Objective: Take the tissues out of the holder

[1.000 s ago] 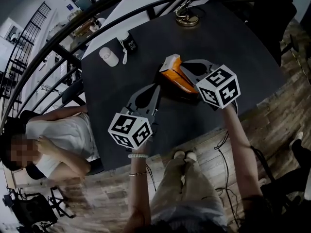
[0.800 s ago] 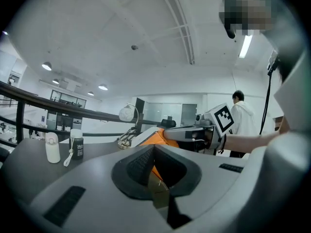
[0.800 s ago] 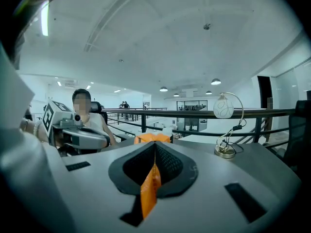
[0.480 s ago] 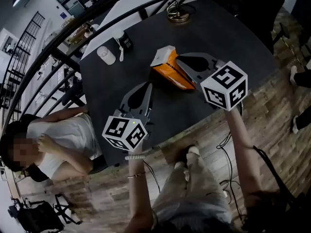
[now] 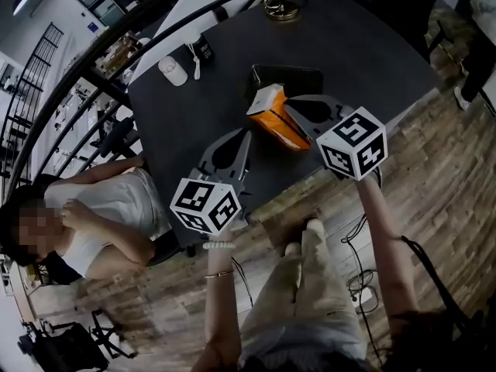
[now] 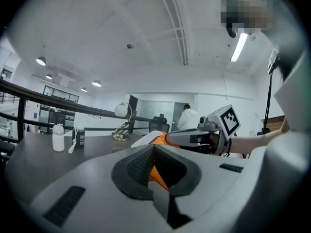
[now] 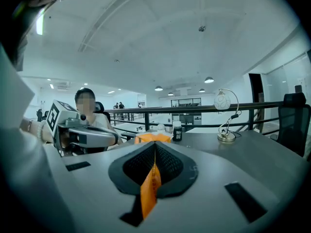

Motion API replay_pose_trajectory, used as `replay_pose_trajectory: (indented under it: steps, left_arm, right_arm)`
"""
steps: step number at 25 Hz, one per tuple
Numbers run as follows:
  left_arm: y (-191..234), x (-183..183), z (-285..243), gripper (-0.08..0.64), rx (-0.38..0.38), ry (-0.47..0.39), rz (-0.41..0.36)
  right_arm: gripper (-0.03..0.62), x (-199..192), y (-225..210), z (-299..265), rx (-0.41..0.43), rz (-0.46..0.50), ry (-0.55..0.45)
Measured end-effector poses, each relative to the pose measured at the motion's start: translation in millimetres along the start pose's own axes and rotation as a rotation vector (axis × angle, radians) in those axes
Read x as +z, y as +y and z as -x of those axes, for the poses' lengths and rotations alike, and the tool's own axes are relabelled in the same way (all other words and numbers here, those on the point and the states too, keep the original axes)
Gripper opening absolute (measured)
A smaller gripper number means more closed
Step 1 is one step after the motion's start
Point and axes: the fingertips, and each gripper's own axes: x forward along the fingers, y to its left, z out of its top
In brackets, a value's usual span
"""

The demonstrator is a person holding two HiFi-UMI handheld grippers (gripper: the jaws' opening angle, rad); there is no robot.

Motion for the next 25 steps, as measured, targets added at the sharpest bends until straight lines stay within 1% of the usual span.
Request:
replay_pose_trajectory:
  steps: [6, 12, 16, 19, 25]
  left_arm:
    - [-2, -21, 12, 0.008, 0.005, 0.040, 0.026]
    - [-7, -37, 9, 0.008, 0.011, 0.058, 0.054]
    - [-9, -51, 11, 0.008, 0.019, 0.079, 0.071]
    - [-7, -57, 15, 0.008, 0.031, 0.091, 0.079]
    - [4, -64, 24, 0.008, 0.067, 0.098, 0.088]
  right_arm:
    - [0.014, -33, 13, -6, -0.006, -0.015, 0.061]
    - [0.014, -55, 15, -24, 0.009, 0.065, 0.158]
    - [0.014, -73, 24, -41, 0.040, 0.072, 0.221]
    - [0.014, -82, 30, -51, 0.053, 0.074, 0.239]
    - [0.014, -92, 43, -77, 0.082, 0.129, 0.303]
